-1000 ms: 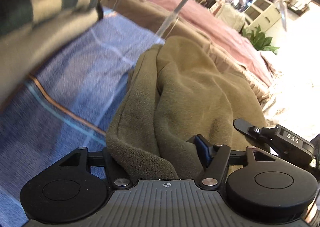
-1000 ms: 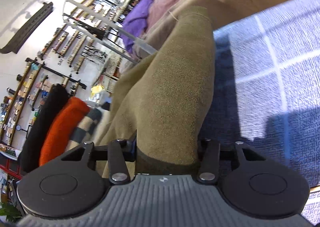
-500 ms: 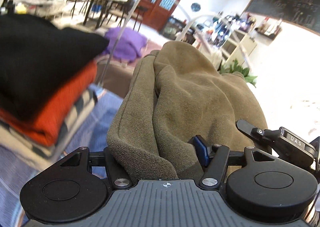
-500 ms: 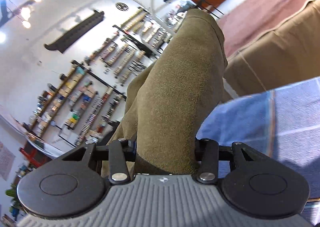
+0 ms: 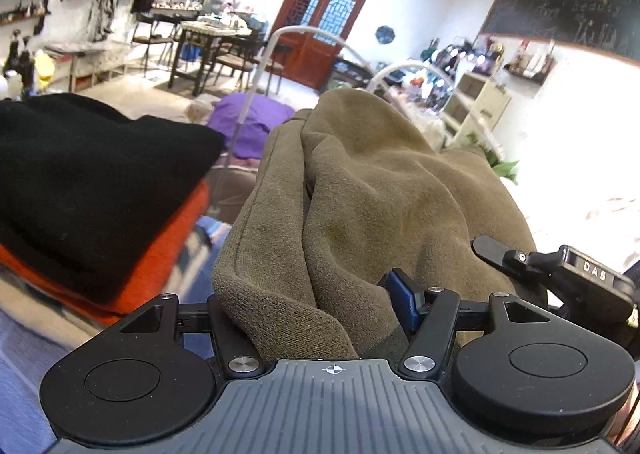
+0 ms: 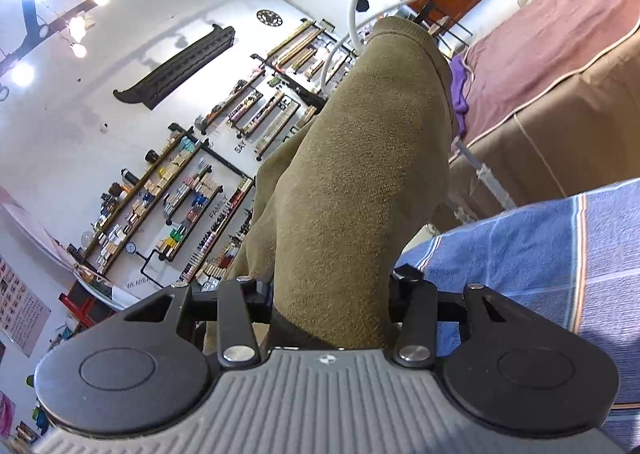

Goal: Fold small clothes

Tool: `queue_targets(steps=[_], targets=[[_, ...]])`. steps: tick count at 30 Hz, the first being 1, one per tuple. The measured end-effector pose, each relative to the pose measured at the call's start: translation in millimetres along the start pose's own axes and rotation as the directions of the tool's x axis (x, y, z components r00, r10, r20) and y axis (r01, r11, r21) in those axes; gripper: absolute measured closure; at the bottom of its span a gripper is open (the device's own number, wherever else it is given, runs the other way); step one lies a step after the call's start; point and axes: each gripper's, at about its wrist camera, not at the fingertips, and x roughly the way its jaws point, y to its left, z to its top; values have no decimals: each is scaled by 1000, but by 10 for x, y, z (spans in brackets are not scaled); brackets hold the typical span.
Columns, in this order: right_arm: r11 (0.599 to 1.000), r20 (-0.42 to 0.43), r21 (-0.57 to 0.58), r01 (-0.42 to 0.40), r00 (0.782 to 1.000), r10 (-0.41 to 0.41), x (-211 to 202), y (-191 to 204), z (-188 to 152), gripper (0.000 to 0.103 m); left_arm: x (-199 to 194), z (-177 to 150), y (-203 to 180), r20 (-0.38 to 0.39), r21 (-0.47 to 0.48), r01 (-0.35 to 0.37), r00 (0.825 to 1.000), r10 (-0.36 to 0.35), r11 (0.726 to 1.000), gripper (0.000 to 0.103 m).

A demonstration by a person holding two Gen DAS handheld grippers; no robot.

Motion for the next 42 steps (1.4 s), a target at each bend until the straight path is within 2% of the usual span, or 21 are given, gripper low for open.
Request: queue_targets(steps=[5, 8, 12, 16, 22, 27, 29, 31, 34, 36, 37, 38, 39, 40, 41, 42], targets=[[996, -34, 87, -8, 999, 11, 358, -431, -271, 53, 293, -164, 233, -60, 39, -82, 995, 84, 996, 0], [991, -52, 131, 38, 998, -31, 518, -721, -432, 53, 620, -342, 316, -105, 89, -120, 986, 129, 989, 0], [984, -62, 144, 107, 993, -99, 607, -1011, -562, 53, 1011, -508, 391, -151, 97, -132, 978, 145, 987, 0], [977, -78, 160, 138, 989, -127, 773, -1247, -572, 53, 1297, -541, 423, -160, 117, -152, 972, 170, 981, 0], [971, -128, 165, 172, 980, -152, 1082, -1514, -654, 53, 1639, -661, 558, -192, 154, -214, 951, 242, 964, 0], [968, -156, 147, 204, 971, -181, 1097, -1664, -734, 50, 1672, -841, 735, -176, 132, -216, 955, 237, 968, 0], [965, -164, 148, 214, 968, -190, 1037, -1709, -787, 44, 1624, -919, 742, -145, 160, -200, 964, 223, 967, 0], [949, -172, 169, 265, 956, -236, 998, -1695, -830, 29, 1556, -969, 714, -118, 214, -205, 965, 234, 955, 0], [941, -153, 79, 328, 937, -314, 892, -1462, -828, 30, 1410, -985, 562, -76, 309, -271, 948, 308, 912, 0], [916, -133, -44, 398, 907, -400, 776, -1249, -805, 30, 1256, -1025, 473, -55, 339, -302, 939, 339, 891, 0], [889, -103, -120, 442, 885, -454, 695, -1125, -791, 30, 1168, -1049, 431, -39, 353, -343, 924, 379, 871, 0], [854, -70, -201, 480, 862, -502, 632, -992, -784, 29, 1056, -1103, 399, -7, 374, -397, 903, 431, 838, 0], [814, -41, -293, 501, 844, -534, 579, -856, -789, 29, 940, -1135, 365, 25, 381, -422, 894, 447, 822, 0], [785, -18, -373, 495, 842, -540, 524, -741, -813, 29, 821, -1145, 350, 35, 372, -422, 896, 442, 826, 0], [774, -6, -426, 468, 854, -520, 467, -641, -834, 29, 696, -1138, 321, 35, 343, -397, 911, 411, 851, 0], [779, -12, -465, 421, 877, -481, 414, -545, -859, 29, 579, -1132, 290, 39, 315, -347, 935, 353, 884, 0]])
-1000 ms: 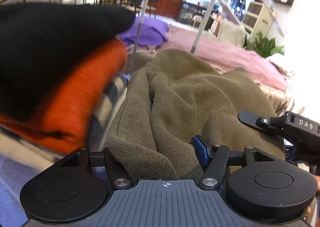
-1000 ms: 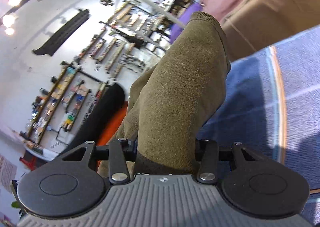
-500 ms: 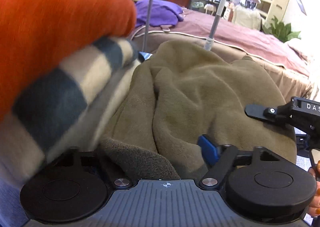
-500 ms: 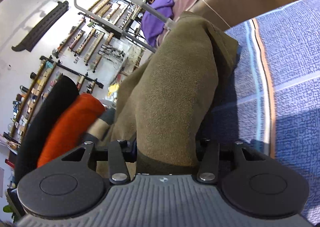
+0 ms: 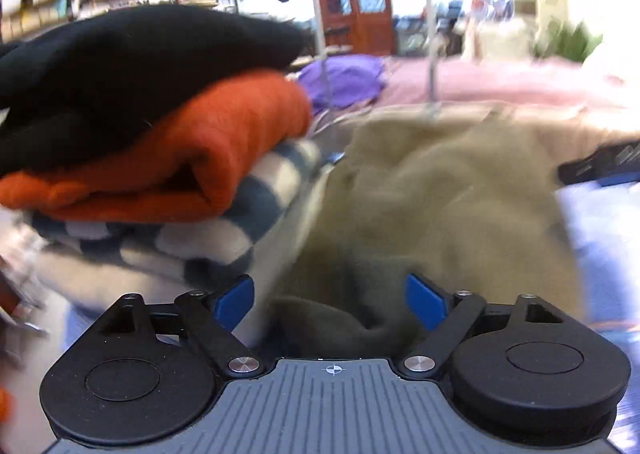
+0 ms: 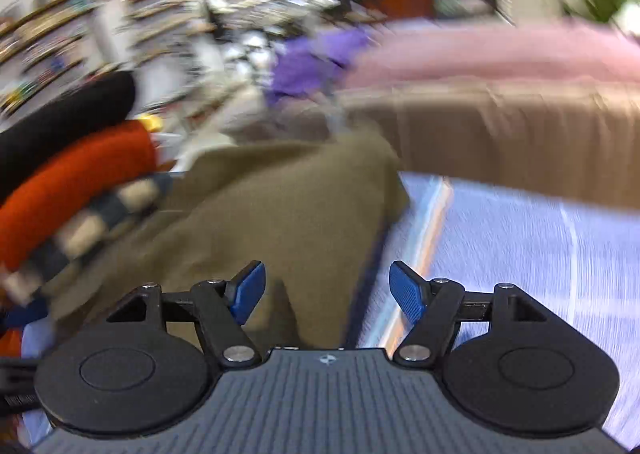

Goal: Fold small clothes

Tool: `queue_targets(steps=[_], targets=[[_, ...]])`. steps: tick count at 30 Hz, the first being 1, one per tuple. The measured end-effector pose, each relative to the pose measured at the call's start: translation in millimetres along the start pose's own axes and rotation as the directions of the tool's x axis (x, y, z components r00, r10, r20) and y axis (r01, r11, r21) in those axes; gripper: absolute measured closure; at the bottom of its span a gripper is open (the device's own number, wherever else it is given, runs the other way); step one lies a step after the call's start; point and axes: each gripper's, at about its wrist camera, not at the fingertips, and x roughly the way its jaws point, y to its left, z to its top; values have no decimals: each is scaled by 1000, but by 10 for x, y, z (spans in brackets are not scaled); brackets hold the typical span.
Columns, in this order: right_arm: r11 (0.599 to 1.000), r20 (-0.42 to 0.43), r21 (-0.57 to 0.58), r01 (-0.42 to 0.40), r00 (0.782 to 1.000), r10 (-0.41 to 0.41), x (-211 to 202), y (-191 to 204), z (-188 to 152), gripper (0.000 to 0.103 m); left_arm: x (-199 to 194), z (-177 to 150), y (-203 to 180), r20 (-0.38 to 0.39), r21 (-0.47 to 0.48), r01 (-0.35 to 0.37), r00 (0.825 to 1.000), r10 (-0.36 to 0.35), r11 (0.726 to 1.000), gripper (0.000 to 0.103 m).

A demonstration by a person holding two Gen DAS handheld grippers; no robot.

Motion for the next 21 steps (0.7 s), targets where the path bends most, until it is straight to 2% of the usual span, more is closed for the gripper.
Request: queue_targets(steps=[2, 4, 6, 7, 8, 10, 11, 12, 13, 14, 15, 18, 19, 20, 21], targets=[[992, -11, -82, -93, 996, 92, -115, 125, 15, 34, -208, 51, -35, 49, 7, 114, 992, -114, 993, 0], [980, -35, -146, -135, 991, 131, -178, 247, 22, 40, -284, 108, -133, 89, 77, 214, 971, -220, 974, 0], [963, -50, -219, -156, 988, 148, -218, 333, -5, 48, -149, 159, -187, 57, 132, 277, 956, -286, 952, 0], [955, -65, -254, -153, 988, 141, -215, 368, -8, 55, -27, 169, -200, 11, 126, 309, 950, -313, 943, 0], [950, -79, -276, -148, 988, 131, -215, 395, -2, 59, 99, 179, -161, -39, 101, 357, 934, -354, 929, 5], [953, -86, -262, -151, 987, 132, -250, 387, 16, 63, 268, 169, -22, -64, 34, 479, 877, -477, 877, 4], [957, -92, -245, -156, 986, 137, -250, 389, 50, 63, 334, 150, 21, -87, 48, 456, 888, -451, 889, 7], [959, -107, -231, -164, 984, 142, -270, 381, 51, 62, 395, 119, 77, -105, 72, 370, 926, -361, 926, 3], [959, -121, -225, -172, 982, 147, -279, 385, 45, 62, 463, 75, 186, -116, 43, 329, 940, -322, 943, 6], [958, -128, -222, -183, 979, 158, -262, 380, 58, 62, 552, 22, 333, -138, -34, 345, 928, -347, 938, 7], [956, -139, -221, -195, 976, 167, -238, 383, 68, 62, 628, -38, 432, -167, -80, 334, 924, -343, 939, 9], [934, -178, -290, -210, 970, 163, -42, 485, 118, 61, 583, -199, 503, -158, -15, 304, 940, -302, 953, 10], [920, -180, -333, -207, 972, 154, -17, 561, 112, 59, 582, -217, 519, -153, -25, 285, 946, -286, 958, 10], [906, -187, -366, -214, 970, 153, -2, 633, 104, 56, 573, -235, 551, -146, -49, 270, 950, -274, 962, 12], [892, -200, -390, -228, 967, 160, 22, 702, 92, 46, 568, -254, 581, -145, -63, 251, 955, -258, 966, 12]])
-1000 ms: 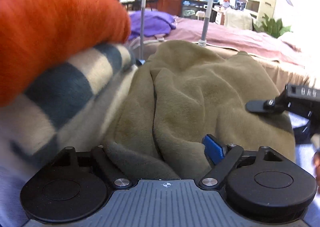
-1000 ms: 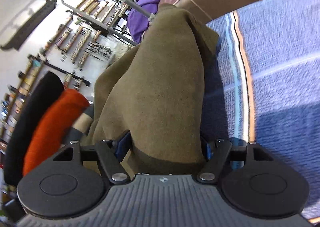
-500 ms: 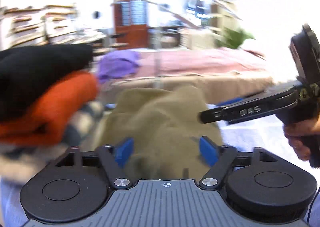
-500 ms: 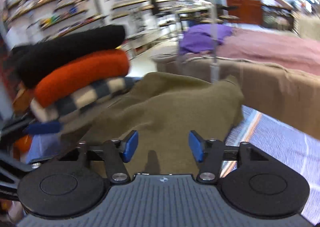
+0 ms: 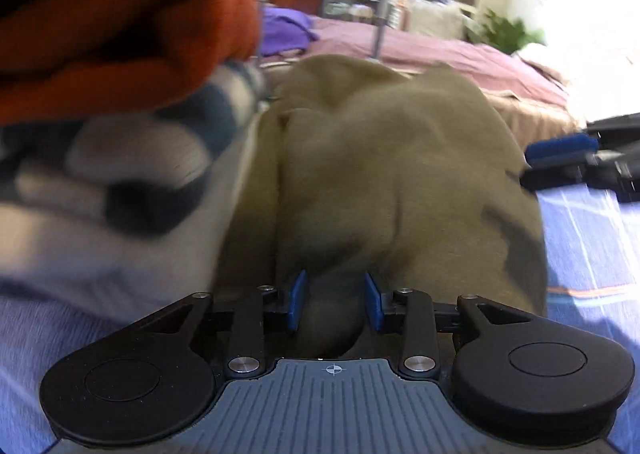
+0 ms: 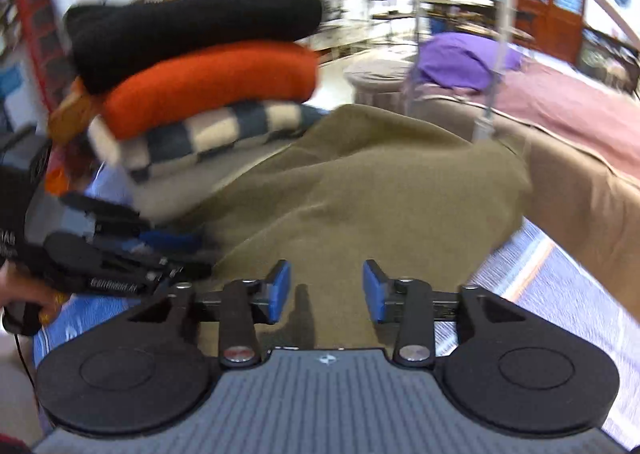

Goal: Fold small clothes

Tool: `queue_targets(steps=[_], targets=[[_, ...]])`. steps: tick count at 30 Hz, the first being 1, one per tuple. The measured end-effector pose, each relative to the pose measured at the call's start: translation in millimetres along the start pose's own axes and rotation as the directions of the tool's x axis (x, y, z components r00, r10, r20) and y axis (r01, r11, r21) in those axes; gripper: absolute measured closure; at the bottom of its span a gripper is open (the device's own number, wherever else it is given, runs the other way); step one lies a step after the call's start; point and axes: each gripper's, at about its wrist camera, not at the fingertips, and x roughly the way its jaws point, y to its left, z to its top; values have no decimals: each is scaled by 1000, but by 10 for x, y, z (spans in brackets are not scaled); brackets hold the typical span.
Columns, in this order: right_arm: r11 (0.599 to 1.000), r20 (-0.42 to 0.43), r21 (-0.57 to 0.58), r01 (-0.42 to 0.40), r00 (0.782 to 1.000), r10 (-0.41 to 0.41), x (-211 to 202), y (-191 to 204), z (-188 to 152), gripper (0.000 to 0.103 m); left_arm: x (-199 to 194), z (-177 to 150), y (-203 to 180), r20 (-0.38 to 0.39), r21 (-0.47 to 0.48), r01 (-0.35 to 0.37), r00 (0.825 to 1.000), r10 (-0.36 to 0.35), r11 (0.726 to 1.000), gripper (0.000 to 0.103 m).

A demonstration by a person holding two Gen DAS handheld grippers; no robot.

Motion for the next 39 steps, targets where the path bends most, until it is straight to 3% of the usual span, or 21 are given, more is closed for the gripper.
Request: queue_targets(steps=[1, 4, 7, 11, 13, 15, 18, 22, 27, 31, 36, 39], targets=[[1000, -16, -29, -6, 1000, 6, 54, 53, 6, 40, 61, -16, 28, -12, -8, -20, 1000, 20, 1000, 10], [995, -132, -83, 52, 989, -62, 360, 122, -36, 39, 165, -17, 101, -48, -30, 1, 999, -2, 1000, 9], [982, -188, -148, 113, 972, -140, 607, 166, -91, 34, 229, 53, 59, -65, 38, -7, 998, 9, 999, 4], [978, -208, -162, 131, 964, -163, 706, 235, -75, 25, 192, 103, 41, -81, 49, -22, 996, 26, 999, 0], [979, -208, -147, 145, 963, -174, 594, 264, -32, 25, 61, 207, -73, -84, 10, -14, 996, 15, 1000, 0], [985, -208, -96, 144, 965, -162, 412, 232, -7, 20, -217, 280, -158, -59, 1, -64, 996, 64, 998, 0], [993, -253, -50, 111, 960, -120, 122, 197, 11, 11, -631, 414, -392, -28, 80, -72, 997, 75, 994, 0], [996, -282, -35, 76, 956, -83, -341, 180, 109, 5, -973, 614, -658, -81, 190, -92, 991, 109, 977, 0], [994, -264, -89, 67, 960, -89, -795, 292, 240, 3, -1200, 755, -859, -181, 232, -129, 968, 173, 964, 0], [984, -254, -155, 83, 960, -121, -970, 396, 347, 1, -1297, 821, -1086, -129, 306, -213, 956, 262, 928, 0], [968, -286, -238, 78, 947, -147, -994, 511, 507, 0, -1386, 898, -1060, -160, 285, -171, 962, 223, 943, 0], [952, -317, -288, 100, 929, -193, -953, 531, 573, 0, -1359, 923, -1059, -175, 291, -169, 958, 226, 942, 0]])
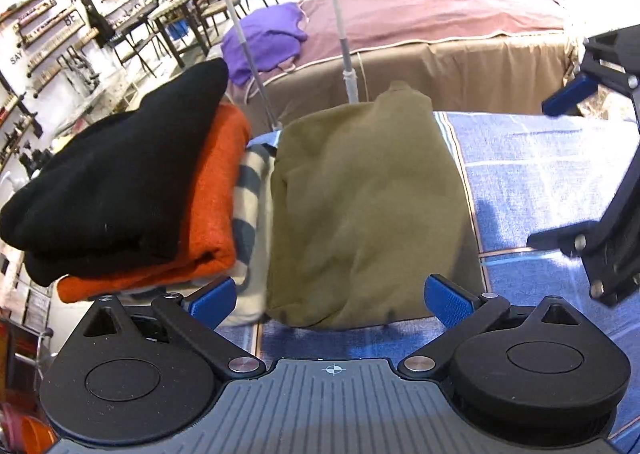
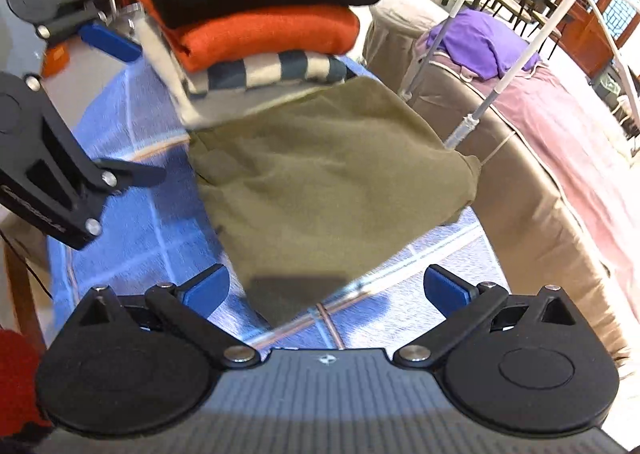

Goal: Fold small clothes

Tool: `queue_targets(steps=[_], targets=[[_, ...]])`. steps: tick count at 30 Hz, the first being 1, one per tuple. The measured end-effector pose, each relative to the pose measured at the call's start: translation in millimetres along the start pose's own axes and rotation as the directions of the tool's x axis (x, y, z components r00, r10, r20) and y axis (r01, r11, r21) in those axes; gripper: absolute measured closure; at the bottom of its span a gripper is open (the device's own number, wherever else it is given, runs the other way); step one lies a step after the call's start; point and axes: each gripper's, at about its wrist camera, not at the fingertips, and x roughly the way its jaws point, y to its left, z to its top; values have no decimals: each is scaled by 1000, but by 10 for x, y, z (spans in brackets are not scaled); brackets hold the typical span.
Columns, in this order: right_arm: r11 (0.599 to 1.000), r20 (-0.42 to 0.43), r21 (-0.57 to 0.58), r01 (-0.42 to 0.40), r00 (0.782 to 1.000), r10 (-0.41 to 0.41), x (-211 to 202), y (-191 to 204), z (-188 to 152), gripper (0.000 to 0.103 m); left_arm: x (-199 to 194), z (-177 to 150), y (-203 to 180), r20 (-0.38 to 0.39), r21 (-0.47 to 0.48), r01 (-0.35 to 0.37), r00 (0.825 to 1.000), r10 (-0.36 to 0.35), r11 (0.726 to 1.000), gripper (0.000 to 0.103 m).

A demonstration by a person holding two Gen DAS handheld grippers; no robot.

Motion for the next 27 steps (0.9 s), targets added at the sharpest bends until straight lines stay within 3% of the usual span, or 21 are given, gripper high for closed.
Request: queue_targets(steps=[10, 17, 21, 27], targets=[[1000, -78, -5, -9, 997, 8, 283, -35, 205, 0, 154, -23, 26, -63, -24, -5, 998, 4, 1000, 0], [1000, -109, 1, -15, 994, 15, 424, -37, 254, 0, 186, -31, 128, -17, -95, 50, 999, -51, 994, 0], [1000, -133, 18, 7, 991, -4, 519, -71, 273, 0, 224, -11, 141, -19, -100, -1, 1000, -1, 995, 0], [999, -150, 20, 25, 989, -22, 610, -118, 281, 0, 294, -7, 144, -54, -123, 5, 998, -12, 992, 0]])
